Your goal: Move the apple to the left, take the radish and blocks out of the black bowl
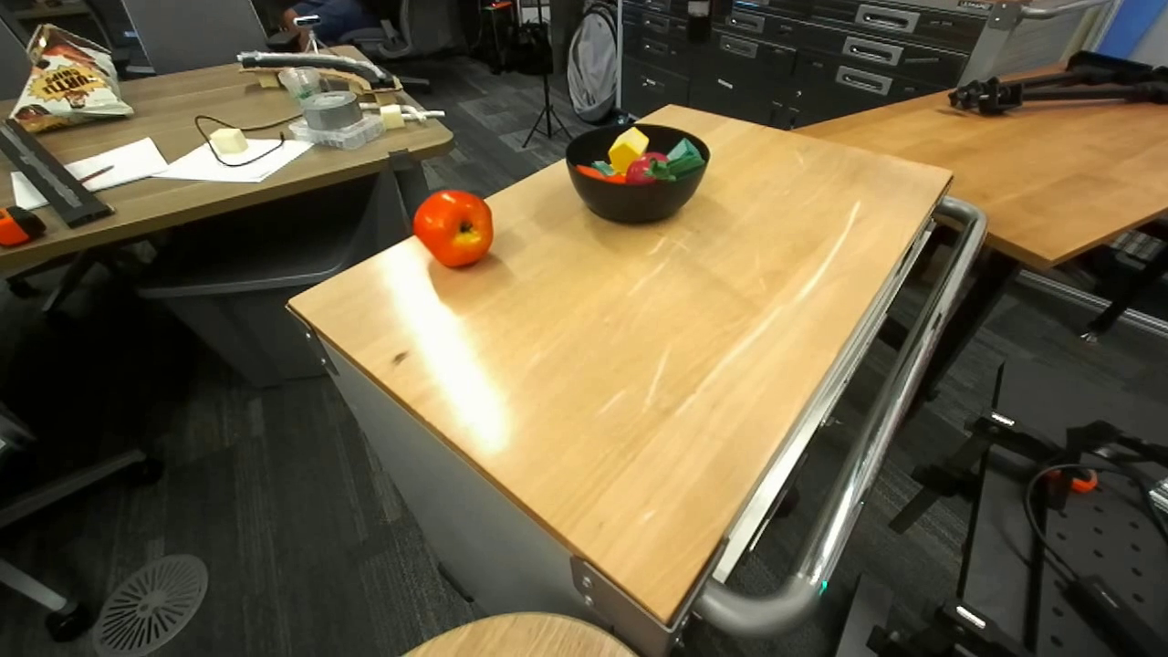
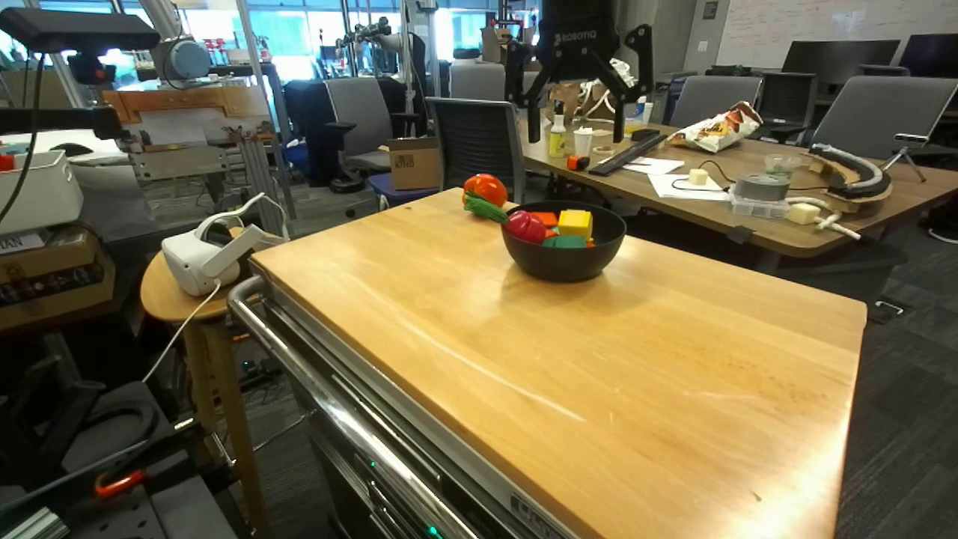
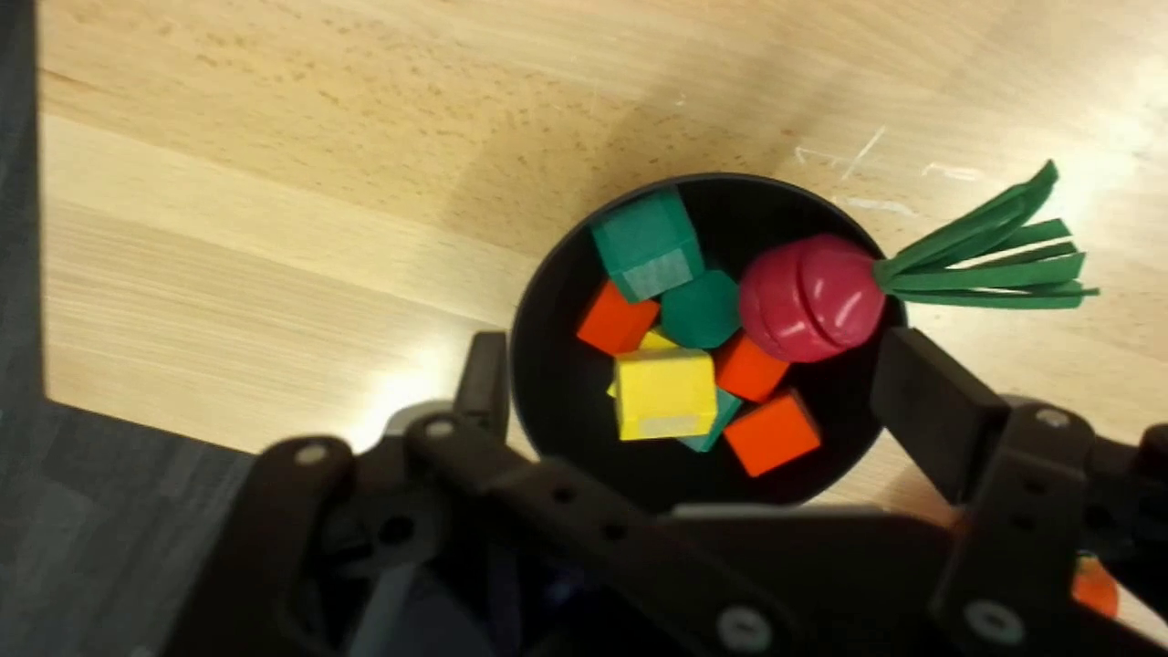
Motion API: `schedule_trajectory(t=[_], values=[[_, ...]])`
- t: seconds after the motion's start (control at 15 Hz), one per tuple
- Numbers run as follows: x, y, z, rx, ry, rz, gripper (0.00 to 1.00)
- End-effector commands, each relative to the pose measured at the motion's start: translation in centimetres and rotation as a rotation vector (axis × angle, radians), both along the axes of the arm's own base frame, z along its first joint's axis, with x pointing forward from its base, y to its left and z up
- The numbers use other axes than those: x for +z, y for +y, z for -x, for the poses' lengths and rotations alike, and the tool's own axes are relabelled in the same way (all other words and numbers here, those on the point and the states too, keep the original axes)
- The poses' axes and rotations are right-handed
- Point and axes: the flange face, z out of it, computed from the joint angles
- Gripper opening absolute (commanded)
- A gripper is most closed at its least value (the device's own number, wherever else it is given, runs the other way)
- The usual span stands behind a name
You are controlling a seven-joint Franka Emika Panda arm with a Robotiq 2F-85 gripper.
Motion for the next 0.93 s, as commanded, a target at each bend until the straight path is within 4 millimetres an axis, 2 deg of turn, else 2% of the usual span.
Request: schedule_trajectory(t=[0.0, 0.07, 0.13, 0.2, 0.4, 0.53, 0.87], values=[[-1.7, -1.9, -1.2, 0.084, 0.008, -0.186, 1.00], [-2.2, -2.3, -1.1, 0.070, 0.029, -0.253, 1.00], [-2.3, -2.9, -0.7, -0.061, 0.054, -0.244, 1.00], [-3.0, -2.1, -0.4, 0.016, 0.040, -0.200, 1.00], [-3.5, -3.4, -0.3, -0.041, 0.058, -0.225, 1.00], [-3.7, -3.1, -0.5, -0.058, 0.066, -0.247, 1.00], [-5.9, -1.6, -1.8, -0.206, 0.087, -0.304, 1.00]])
